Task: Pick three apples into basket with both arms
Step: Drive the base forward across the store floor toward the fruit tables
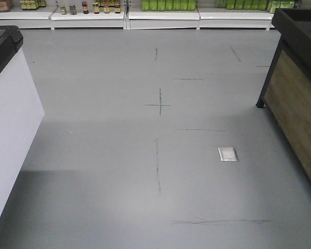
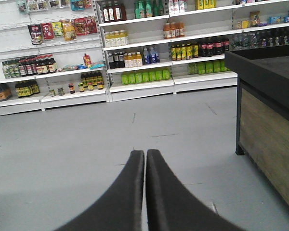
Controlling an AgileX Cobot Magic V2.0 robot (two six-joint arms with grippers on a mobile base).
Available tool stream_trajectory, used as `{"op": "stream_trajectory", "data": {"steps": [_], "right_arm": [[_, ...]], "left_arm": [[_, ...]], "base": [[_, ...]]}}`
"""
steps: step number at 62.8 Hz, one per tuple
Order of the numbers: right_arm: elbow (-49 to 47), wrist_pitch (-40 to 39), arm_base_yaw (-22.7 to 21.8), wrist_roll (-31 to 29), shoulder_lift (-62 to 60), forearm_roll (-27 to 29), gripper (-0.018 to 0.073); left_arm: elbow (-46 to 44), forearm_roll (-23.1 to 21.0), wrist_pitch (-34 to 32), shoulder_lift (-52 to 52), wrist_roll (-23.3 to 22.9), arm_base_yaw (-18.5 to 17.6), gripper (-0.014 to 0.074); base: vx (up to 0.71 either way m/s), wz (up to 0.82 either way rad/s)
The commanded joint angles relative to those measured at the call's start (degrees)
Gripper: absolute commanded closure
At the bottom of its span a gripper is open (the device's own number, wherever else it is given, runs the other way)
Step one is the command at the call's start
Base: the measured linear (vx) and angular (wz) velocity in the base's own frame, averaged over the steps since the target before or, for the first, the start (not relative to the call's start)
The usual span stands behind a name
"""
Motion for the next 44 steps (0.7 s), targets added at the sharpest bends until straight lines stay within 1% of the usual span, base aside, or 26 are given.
{"op": "stream_trajectory", "data": {"steps": [1,44], "right_arm": [[0.7,-4.3,-0.3,-0.1,-0.7,-0.6,0.0564],[0.7,-4.3,-0.3,-0.1,-0.7,-0.6,0.0564]], "left_arm": [[0.5,-0.1,-3.8,-0.8,0.1,0.1,0.0603],[0.5,-0.1,-3.8,-0.8,0.1,0.1,0.0603]], "base": [[0.00,0.00],[0.00,0.00]]}}
